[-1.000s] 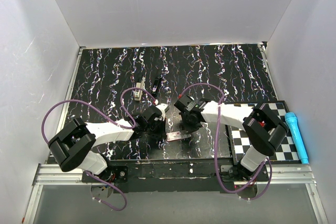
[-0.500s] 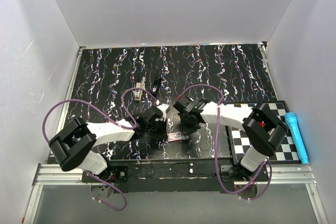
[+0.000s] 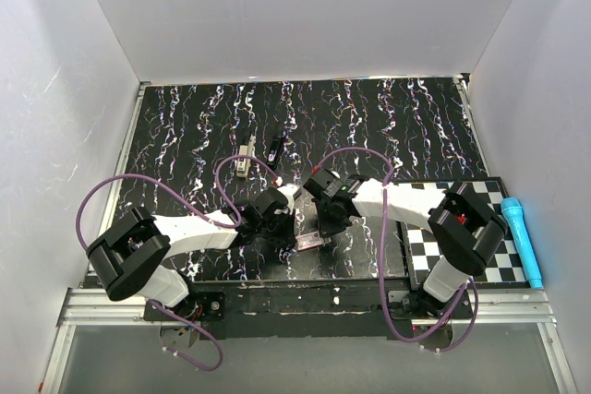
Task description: Unload the staples from the stapler
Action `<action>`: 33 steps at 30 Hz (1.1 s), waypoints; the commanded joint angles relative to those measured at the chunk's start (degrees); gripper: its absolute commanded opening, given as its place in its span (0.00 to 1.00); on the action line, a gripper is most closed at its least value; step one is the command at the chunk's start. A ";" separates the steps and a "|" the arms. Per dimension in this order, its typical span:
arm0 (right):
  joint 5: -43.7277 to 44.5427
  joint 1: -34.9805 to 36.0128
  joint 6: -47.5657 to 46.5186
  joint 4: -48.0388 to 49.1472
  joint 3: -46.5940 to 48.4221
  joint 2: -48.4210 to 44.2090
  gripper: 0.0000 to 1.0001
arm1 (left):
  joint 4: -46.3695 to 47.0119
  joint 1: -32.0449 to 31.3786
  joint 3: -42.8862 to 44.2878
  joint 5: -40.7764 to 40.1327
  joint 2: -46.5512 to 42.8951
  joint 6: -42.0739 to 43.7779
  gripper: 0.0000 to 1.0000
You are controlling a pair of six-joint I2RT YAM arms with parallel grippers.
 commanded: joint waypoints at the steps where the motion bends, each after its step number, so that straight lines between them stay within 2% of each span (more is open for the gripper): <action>1: 1.63 0.45 0.98 -1.83 2.33 -2.57 0.12 | -5.48 -0.90 -1.13 -0.53 2.10 0.49 0.00; 13: 2.25 0.36 1.07 -3.85 3.30 -3.97 0.23 | -5.48 -0.99 -0.95 -0.44 2.54 0.67 0.00; 17: 3.74 0.10 0.72 -4.47 2.86 -4.77 0.24 | -5.40 -1.08 -1.13 -0.44 2.45 0.67 0.00; 19: 3.83 -0.17 0.63 -4.47 2.60 -4.50 0.21 | -5.48 -1.08 -1.04 -0.44 2.45 0.75 0.00; 23: 3.74 -0.61 0.63 -3.76 1.72 -3.98 0.03 | -5.39 -1.17 -1.21 -0.53 2.19 0.75 0.00; 24: 3.74 -0.78 0.54 -3.76 1.63 -3.80 0.01 | -5.39 -1.17 -1.22 -0.53 2.10 0.75 0.00; 33: 3.83 -2.01 0.28 -2.36 -0.39 -2.83 0.01 | -5.39 -1.17 -1.13 -0.71 2.27 0.75 0.00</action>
